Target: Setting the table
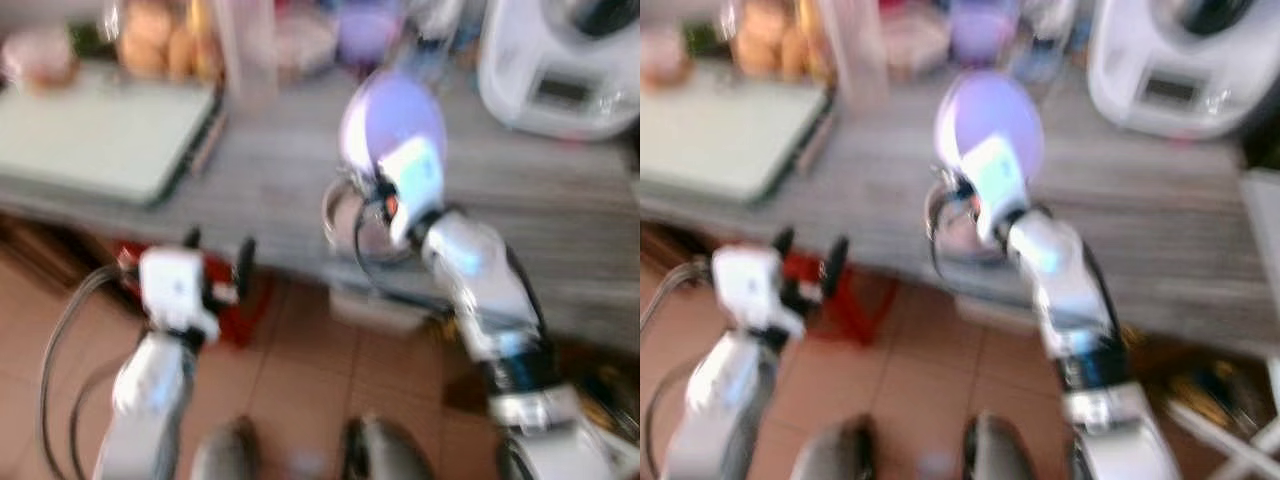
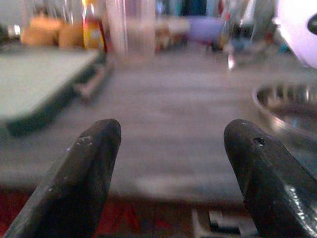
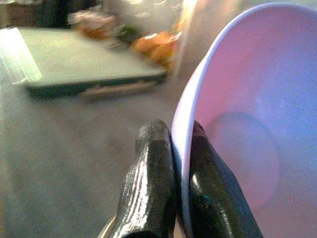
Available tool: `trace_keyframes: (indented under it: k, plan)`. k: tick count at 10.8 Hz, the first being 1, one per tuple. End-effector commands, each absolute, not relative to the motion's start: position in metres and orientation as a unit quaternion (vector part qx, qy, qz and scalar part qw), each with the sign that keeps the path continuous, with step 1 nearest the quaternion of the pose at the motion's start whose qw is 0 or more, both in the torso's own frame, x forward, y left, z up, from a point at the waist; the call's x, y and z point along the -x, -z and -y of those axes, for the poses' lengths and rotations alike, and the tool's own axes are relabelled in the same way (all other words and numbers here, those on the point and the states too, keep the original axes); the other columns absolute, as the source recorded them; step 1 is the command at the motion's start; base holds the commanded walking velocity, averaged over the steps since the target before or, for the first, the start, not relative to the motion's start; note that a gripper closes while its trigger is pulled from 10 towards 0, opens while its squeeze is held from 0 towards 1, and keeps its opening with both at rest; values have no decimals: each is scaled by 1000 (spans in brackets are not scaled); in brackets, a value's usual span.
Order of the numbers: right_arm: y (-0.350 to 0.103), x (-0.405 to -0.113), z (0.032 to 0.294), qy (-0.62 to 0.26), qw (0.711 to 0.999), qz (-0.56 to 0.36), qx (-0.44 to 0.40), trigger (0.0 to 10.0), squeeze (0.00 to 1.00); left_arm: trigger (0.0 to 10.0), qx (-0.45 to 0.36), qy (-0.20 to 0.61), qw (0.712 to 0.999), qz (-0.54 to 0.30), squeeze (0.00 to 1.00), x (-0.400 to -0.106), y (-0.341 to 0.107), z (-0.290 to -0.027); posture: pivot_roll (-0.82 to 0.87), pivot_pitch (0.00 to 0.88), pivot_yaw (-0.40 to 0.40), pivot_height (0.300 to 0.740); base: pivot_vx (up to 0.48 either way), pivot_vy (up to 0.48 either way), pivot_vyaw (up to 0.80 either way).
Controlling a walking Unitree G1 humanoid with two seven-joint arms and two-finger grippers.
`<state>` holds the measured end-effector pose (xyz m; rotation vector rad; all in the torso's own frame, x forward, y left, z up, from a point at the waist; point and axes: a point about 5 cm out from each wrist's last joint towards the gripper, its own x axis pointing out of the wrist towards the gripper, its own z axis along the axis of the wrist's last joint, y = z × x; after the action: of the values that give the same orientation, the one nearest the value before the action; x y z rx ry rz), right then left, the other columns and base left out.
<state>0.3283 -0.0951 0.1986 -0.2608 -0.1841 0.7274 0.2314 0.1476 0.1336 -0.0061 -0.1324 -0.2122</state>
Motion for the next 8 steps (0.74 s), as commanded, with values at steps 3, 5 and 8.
trace_keyframes:
  k: [3, 5, 8]
  plan:
    - [-195, -330, 87, -451, 875, 75, 158, 10000, 0, 10000, -2, 110, 992, 64, 0, -230, -137, -148, 9, 235, -2, 740, 0, 0, 0]
    - [-203, -336, 84, -475, 852, 100, 197, 10000, 0, 10000, -3, 100, 993, 60, 0, -226, -137, -151, 29, 242, -5, 740, 0, 0, 0]
    - [-204, -339, 83, -494, 835, 109, 216, 10000, 0, 10000, -2, 99, 993, 57, 0, -224, -138, -151, 40, 250, -4, 740, 0, 0, 0]
